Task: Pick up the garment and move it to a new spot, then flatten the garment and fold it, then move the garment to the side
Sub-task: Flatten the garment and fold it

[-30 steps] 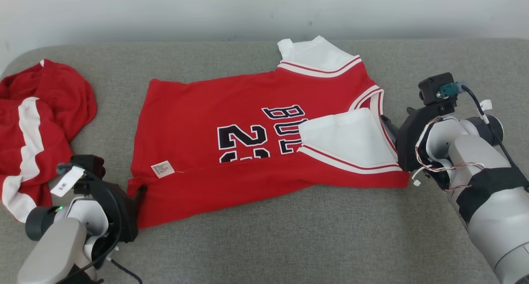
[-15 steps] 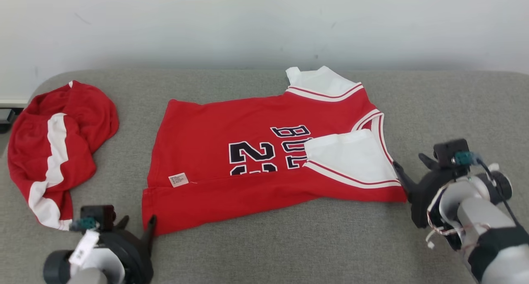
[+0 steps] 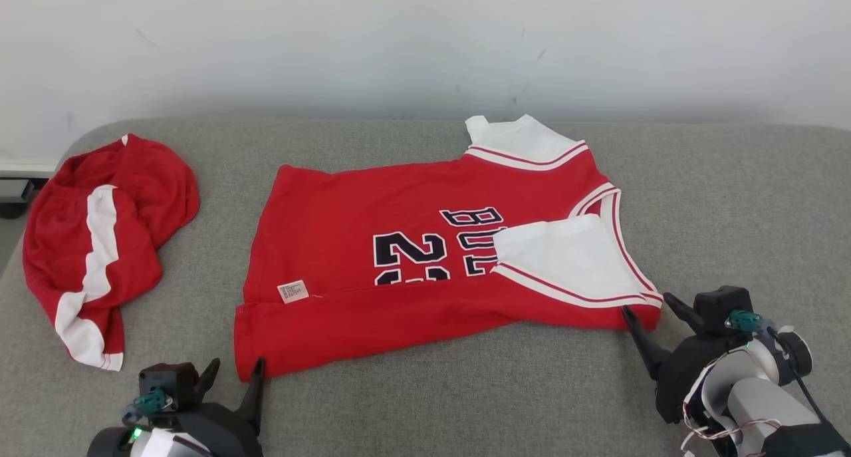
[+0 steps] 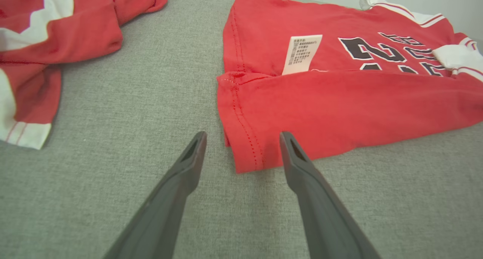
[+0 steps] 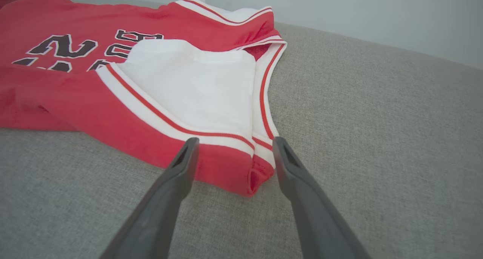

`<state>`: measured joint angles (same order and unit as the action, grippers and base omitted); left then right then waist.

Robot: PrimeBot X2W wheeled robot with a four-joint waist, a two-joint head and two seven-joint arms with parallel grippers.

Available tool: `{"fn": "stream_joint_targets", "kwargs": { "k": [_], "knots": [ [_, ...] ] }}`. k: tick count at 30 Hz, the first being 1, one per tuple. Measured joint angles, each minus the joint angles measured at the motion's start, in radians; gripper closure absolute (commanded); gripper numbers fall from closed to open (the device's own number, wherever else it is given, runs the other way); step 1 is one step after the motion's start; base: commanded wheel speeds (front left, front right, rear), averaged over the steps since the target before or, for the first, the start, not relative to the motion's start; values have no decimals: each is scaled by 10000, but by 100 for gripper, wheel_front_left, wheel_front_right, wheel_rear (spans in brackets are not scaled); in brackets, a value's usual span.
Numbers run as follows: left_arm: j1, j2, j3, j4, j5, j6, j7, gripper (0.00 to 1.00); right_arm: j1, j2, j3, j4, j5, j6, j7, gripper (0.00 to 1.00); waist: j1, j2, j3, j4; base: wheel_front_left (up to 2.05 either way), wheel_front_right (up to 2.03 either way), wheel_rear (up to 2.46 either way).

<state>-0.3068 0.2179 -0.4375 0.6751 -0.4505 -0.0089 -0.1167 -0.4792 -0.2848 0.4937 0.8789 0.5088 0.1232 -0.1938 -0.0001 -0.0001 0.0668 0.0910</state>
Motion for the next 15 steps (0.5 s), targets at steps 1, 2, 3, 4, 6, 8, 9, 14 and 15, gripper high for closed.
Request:
{"fn": "stream_joint_targets", "kwargs": {
  "k": [1,2,3,4,6,8,9,14,15],
  "knots": [
    [0,0,-31,-48,8,0,-2,0,40,-12,46,2,-13,-10,0,0,0,0,7,-4,0,0,0],
    [2,-4,-38,-84,12,0,-59,0,45,-40,107,4,-82,-17,0,0,0,0,15,-6,0,0,0],
    [1,-4,-52,-109,13,0,-86,0,44,-69,153,2,-184,-69,0,0,0,0,22,-5,0,0,0],
    [1,-2,-98,-115,35,0,-86,0,44,-84,161,2,-211,-92,0,0,0,0,30,-3,0,0,0],
    [0,-35,-142,-119,40,0,-86,0,44,-79,169,13,-211,-94,0,0,1,1,41,4,0,0,0],
    [-1,-38,-198,-107,61,-2,-84,0,44,-77,186,25,-211,-102,0,0,0,0,45,8,0,0,0],
    [-1,-52,-198,-94,59,-4,-84,0,44,-75,211,36,-221,-105,0,0,0,0,48,12,0,0,0],
    [-71,-67,-316,194,88,-107,92,0,40,-54,412,276,-393,-188,142,0,1,0,72,42,0,0,0],
    [-72,-88,-320,232,98,-153,113,0,38,-52,456,301,-439,-190,178,0,1,0,80,48,0,0,0]
  ]
}}
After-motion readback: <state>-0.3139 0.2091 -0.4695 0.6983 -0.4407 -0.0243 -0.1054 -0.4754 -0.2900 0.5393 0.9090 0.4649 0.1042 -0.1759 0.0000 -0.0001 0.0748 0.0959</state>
